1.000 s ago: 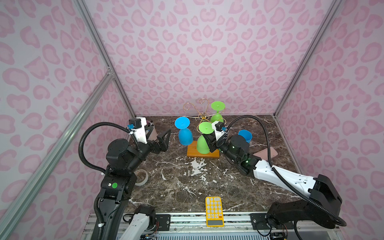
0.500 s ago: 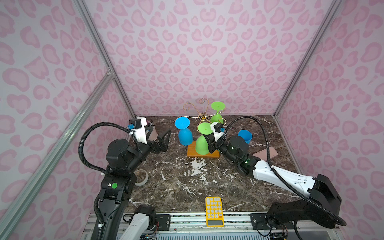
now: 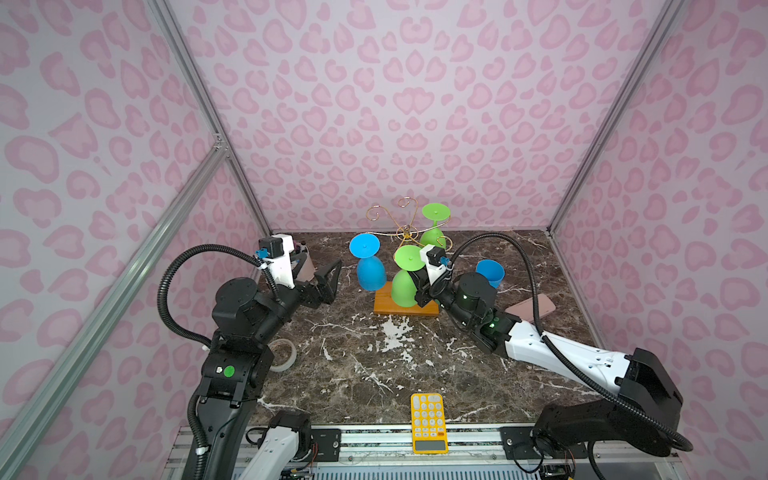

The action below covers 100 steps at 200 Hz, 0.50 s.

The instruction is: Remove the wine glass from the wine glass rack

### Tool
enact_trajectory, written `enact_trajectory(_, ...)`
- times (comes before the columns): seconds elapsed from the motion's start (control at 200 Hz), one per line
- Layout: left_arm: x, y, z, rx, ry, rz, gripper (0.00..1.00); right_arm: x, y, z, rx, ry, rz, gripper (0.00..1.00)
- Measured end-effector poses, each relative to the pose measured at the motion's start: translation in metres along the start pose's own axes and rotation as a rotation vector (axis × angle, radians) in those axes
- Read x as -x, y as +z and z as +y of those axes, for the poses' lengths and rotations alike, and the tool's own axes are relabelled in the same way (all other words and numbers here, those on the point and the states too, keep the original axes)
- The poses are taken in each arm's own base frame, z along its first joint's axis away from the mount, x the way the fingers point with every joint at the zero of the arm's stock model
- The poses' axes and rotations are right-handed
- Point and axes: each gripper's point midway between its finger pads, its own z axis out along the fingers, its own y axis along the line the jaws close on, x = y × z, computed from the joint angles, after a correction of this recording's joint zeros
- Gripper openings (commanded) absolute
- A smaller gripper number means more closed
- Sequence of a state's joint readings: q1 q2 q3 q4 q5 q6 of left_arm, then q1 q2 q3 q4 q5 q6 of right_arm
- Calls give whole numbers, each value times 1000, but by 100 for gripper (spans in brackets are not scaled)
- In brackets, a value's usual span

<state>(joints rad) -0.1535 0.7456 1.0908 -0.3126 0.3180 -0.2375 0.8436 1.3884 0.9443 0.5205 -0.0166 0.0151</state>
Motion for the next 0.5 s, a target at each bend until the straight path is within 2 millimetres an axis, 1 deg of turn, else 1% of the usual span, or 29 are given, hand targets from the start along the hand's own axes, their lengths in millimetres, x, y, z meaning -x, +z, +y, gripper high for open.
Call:
enact_trajectory(0.17, 0, 0, 0, 0, 3, -1, 97, 1, 1, 10, 25, -14, 1, 0)
enact_trajectory(0.5, 1, -2, -1, -1, 5, -5, 97, 0, 7, 14, 31, -31, 13, 0)
